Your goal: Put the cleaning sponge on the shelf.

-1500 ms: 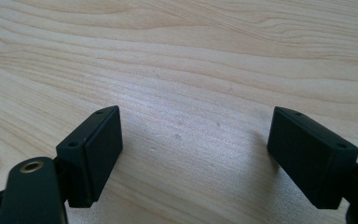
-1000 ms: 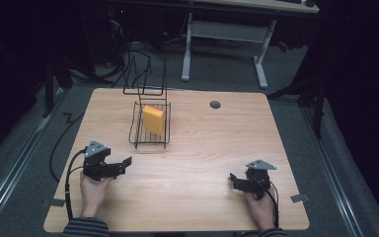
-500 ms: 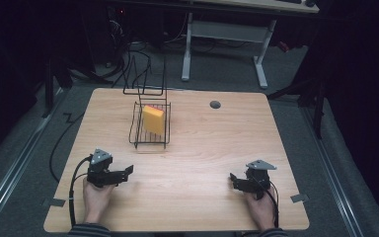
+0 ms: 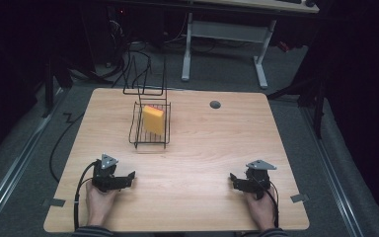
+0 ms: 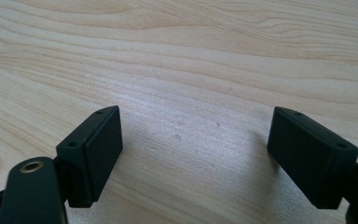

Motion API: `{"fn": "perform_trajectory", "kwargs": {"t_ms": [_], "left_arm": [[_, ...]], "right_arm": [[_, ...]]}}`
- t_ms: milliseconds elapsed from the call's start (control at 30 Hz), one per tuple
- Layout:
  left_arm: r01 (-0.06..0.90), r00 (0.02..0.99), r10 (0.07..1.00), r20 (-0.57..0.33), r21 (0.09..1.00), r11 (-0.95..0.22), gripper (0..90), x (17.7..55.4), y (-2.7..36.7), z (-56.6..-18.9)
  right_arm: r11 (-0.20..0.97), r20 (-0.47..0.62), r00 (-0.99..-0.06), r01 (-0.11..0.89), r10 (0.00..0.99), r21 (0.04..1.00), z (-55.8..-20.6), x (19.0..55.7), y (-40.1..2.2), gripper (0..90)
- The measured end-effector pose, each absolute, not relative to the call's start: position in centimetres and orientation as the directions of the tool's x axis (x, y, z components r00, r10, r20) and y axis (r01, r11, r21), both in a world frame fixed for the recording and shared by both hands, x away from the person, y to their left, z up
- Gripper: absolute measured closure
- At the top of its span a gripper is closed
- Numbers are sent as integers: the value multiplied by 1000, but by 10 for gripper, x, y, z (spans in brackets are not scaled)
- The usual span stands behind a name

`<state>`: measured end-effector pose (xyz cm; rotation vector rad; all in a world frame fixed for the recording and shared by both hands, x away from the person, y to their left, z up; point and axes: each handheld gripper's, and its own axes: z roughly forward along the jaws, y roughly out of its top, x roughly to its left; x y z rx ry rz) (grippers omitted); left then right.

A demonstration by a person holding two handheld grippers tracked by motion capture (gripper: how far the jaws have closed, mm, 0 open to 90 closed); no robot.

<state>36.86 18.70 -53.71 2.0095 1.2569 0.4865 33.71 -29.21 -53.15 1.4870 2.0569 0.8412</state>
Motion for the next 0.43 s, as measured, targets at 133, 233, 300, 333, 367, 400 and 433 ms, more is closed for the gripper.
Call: {"fn": "perform_trajectory", "kwargs": {"t_ms": [133, 233, 300, 333, 367, 400, 433], "left_arm": [[621, 454, 891, -23, 725, -298, 115, 368, 184, -537], [620, 454, 891, -15, 723, -304, 115, 368, 183, -538], [621, 451, 892, -13, 723, -303, 119, 368, 183, -538], [621, 449, 893, -13, 723, -301, 119, 368, 183, -538], [622, 448, 894, -14, 723, -300, 119, 368, 182, -538], [623, 447, 895, -15, 723, -299, 119, 368, 182, -538], [623, 445, 895, -14, 723, -298, 119, 368, 182, -538]], "right_arm": [[227, -16, -307, 668, 952, 709, -532, 337, -292, 181], [224, -13, -305, 669, 952, 708, -531, 337, -292, 181], [228, -16, -308, 668, 951, 708, -532, 337, -292, 181], [227, -16, -307, 668, 952, 709, -532, 337, -292, 181], [226, -14, -306, 669, 952, 708, -532, 337, -292, 181], [225, -14, -306, 669, 952, 708, -531, 337, -292, 181], [226, -14, -306, 669, 952, 708, -532, 337, -292, 181]]}}
